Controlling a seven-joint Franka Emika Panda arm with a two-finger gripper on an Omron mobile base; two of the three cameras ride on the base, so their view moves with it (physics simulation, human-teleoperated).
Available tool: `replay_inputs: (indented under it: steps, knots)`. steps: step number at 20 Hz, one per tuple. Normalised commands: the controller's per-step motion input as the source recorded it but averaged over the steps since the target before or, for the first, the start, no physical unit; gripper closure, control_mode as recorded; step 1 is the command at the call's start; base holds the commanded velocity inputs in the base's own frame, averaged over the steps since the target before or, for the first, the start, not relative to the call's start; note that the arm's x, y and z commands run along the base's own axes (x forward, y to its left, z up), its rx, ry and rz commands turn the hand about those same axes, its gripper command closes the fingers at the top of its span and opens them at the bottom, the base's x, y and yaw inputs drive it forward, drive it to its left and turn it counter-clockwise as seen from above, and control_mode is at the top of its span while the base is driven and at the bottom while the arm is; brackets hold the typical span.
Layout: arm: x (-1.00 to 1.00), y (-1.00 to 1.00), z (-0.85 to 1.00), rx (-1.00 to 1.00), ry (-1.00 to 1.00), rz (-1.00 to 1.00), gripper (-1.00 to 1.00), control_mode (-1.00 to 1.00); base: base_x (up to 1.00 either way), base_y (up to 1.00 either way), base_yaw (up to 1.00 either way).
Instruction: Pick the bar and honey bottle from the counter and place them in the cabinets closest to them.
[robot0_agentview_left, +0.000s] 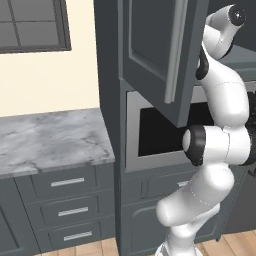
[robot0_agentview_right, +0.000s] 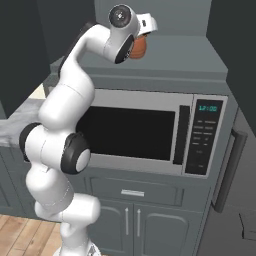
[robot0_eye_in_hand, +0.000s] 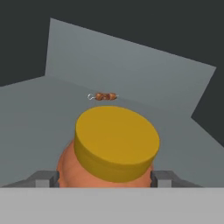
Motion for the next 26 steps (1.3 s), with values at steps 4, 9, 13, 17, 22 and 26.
replay_inputs:
  steps: [4, 9, 13, 17, 22, 26]
  knots:
    - [0.13, -0.03, -0.23, -0.02, 0.0, 0.01, 1.0, -1.0, 0.0, 0.0, 0.0]
    - [0.06, -0.02, -0.2, -0.02, 0.0, 0.0, 1.0, -1.0, 0.0, 0.0, 0.0]
    - [0.0, 0.0, 0.0, 0.0, 0.0, 0.0, -1.0, -1.0, 0.0, 0.0, 0.0]
    - [-0.06, -0.03, 0.02, 0.01, 0.0, 0.0, -1.0, -1.0, 0.0, 0.0, 0.0]
    - [-0.55, -0.17, 0.02, 0.02, 0.0, 0.0, -1.0, -1.0, 0.0, 0.0, 0.0]
    - [-0.7, -0.15, 0.0, 0.0, 0.0, 0.0, -1.0, -1.0, 0.0, 0.0, 0.0]
